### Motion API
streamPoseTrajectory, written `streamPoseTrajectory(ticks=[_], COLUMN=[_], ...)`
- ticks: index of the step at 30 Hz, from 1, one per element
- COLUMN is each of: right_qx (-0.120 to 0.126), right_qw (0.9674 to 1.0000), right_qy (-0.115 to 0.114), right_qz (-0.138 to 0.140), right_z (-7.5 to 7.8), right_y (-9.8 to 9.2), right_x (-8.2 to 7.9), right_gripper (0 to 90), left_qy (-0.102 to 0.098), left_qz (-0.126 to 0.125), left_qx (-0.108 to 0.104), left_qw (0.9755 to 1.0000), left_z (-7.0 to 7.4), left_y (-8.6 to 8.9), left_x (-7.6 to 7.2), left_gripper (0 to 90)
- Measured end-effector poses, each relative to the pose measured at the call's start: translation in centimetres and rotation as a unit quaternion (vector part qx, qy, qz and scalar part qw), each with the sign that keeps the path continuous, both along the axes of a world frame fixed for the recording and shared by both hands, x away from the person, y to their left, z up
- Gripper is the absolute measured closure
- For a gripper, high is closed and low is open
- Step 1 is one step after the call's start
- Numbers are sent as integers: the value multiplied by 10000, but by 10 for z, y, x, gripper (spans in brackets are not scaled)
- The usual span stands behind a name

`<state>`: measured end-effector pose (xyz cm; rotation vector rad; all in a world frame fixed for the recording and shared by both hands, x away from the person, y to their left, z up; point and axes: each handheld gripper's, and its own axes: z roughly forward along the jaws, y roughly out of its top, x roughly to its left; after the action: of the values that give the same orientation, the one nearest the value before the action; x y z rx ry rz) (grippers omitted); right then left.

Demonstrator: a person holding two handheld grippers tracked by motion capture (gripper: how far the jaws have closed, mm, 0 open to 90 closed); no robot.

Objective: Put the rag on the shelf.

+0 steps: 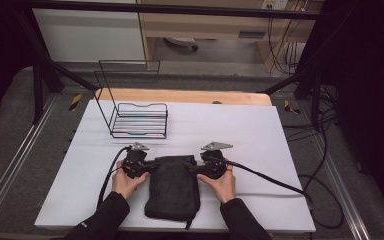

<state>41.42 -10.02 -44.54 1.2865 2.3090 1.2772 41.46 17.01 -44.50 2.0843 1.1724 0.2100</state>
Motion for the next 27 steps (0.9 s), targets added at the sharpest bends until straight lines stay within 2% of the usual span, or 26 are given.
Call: streamPoseTrajectory(ticks=[4,5,7,8,11,17,22,27], right_qx=[-197,-197,-145,-133,-125,-36,-21,-44], right_qw=[9997,9997,9996,9995,9995,9994,9991,9991], right_qy=[109,109,261,266,271,334,406,374], right_qz=[-5,-5,12,45,59,-102,-144,-167], right_z=[-6,-6,-7,-8,-9,-11,-10,-10], right_y=[1,1,2,3,3,6,5,6], right_x=[2,2,0,-2,-4,-10,-10,-11], right_gripper=[294,294,351,388,421,491,508,498], left_qy=[-72,-73,-98,-110,-101,-101,-107,-112], left_qz=[-44,-52,-64,-79,-103,-119,-126,-127], left_qx=[16,13,28,42,17,11,4,2], left_qw=[10000,10000,9999,9999,9999,9999,9999,9999], left_z=[0,-1,-1,-1,-1,-1,-1,-1], left_y=[0,0,0,0,1,1,2,2], left_x=[0,0,0,0,0,0,0,0], left_gripper=[776,776,775,775,775,773,773,773])
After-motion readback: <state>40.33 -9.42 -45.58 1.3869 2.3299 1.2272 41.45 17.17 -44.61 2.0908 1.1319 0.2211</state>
